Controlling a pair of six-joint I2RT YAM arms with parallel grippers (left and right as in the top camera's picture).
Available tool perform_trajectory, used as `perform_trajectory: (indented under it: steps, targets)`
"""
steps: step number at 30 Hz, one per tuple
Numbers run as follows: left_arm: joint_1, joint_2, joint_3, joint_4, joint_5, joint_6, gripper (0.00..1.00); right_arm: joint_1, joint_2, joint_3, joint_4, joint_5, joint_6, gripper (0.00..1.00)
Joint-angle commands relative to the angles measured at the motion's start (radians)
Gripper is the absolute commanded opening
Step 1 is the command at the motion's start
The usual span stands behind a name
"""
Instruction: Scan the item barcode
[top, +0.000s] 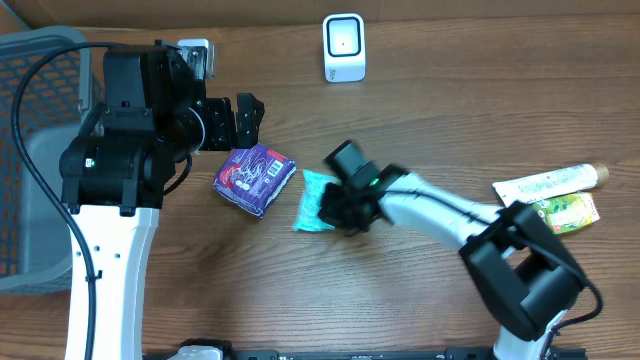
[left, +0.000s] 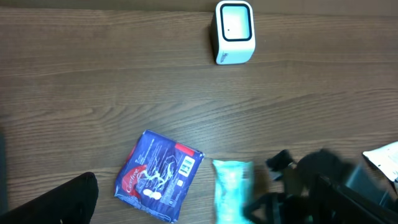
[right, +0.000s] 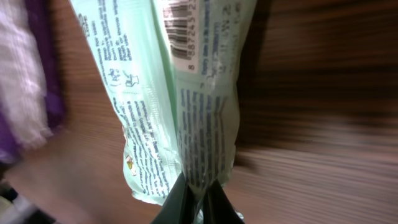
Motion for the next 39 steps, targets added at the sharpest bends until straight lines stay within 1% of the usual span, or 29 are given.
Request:
perform_trajectory:
  steps: [1,3,4,5,6,7,8,9,10,11,14,16,17,18,20,22,25,28,29,30,33,37,39]
  targets:
    - [0.004,0.003,0.013,0.003,-0.006,-0.014,1.00,-0.122,-0.029,0.058,-0.132,-0.116,-0.453,0.04]
    - [0.004,0.003,0.013,0.003,-0.006,-0.014,1.00,-0.194,-0.029,0.078,-0.177,-0.056,-0.623,0.04]
    - [0.004,0.003,0.013,0.003,-0.006,-0.014,1.00,-0.209,-0.029,0.080,-0.177,-0.034,-0.658,0.04]
    - [0.004,0.003,0.013,0.003,-0.006,-0.014,1.00,-0.242,-0.029,0.080,-0.169,0.025,-0.731,0.04]
    - [0.004,0.003,0.013,0.003,-0.006,-0.014,1.00,-0.257,-0.029,0.080,-0.164,0.058,-0.760,0.05]
    - [0.004,0.003,0.013,0.003,-0.006,-0.014,1.00,-0.283,-0.029,0.080,-0.154,0.129,-0.803,0.15]
    - [0.004,0.003,0.013,0.003,-0.006,-0.014,1.00,-0.311,-0.029,0.080,-0.136,0.209,-0.819,0.31]
    - [0.004,0.003,0.013,0.003,-0.006,-0.014,1.00,-0.326,-0.029,0.081,-0.127,0.241,-0.819,0.54]
    - [0.004,0.003,0.013,0.003,-0.006,-0.014,1.00,-0.353,-0.029,0.091,-0.119,0.263,-0.819,0.70]
    - [0.004,0.003,0.013,0.003,-0.006,-0.014,1.00,-0.365,-0.029,0.098,-0.118,0.263,-0.818,0.76]
    - [0.004,0.003,0.013,0.003,-0.006,-0.014,1.00,-0.418,-0.030,0.161,-0.134,0.230,-0.747,0.78]
    - [0.004,0.003,0.013,0.003,-0.006,-0.014,1.00,-0.441,-0.030,0.212,-0.172,0.122,-0.705,0.78]
    - [0.004,0.003,0.013,0.003,-0.006,-0.014,1.00,-0.447,-0.030,0.243,-0.194,0.028,-0.677,0.78]
    - [0.004,0.003,0.013,0.003,-0.006,-0.014,1.00,-0.447,-0.030,0.251,-0.198,-0.009,-0.670,0.78]
    - [0.004,0.003,0.013,0.003,-0.006,-0.014,1.00,-0.428,-0.029,0.259,-0.187,-0.158,-0.626,0.77]
    - [0.004,0.003,0.013,0.003,-0.006,-0.014,1.00,-0.388,-0.027,0.253,-0.174,-0.167,-0.569,0.73]
    - [0.004,0.003,0.013,0.003,-0.006,-0.014,1.00,-0.311,-0.021,0.231,-0.097,-0.064,-0.437,0.69]
    - [0.004,0.003,0.013,0.003,-0.006,-0.014,1.00,-0.225,0.018,0.229,-0.013,0.214,-0.281,0.67]
    - [0.004,0.003,0.013,0.003,-0.006,-0.014,1.00,-0.190,0.048,0.229,0.033,0.337,-0.225,0.67]
    - [0.004,0.003,0.013,0.003,-0.006,-0.014,1.00,-0.168,0.070,0.229,0.069,0.392,-0.210,0.66]
    - [0.004,0.003,0.013,0.003,-0.006,-0.014,1.00,-0.135,0.120,0.229,0.135,0.407,-0.198,0.65]
    - [0.004,0.003,0.013,0.003,-0.006,-0.014,0.99,-0.129,0.142,0.229,0.145,0.406,-0.181,0.66]
    - [0.004,0.003,0.013,0.003,-0.006,-0.014,1.00,-0.129,0.147,0.229,0.141,0.352,-0.182,0.66]
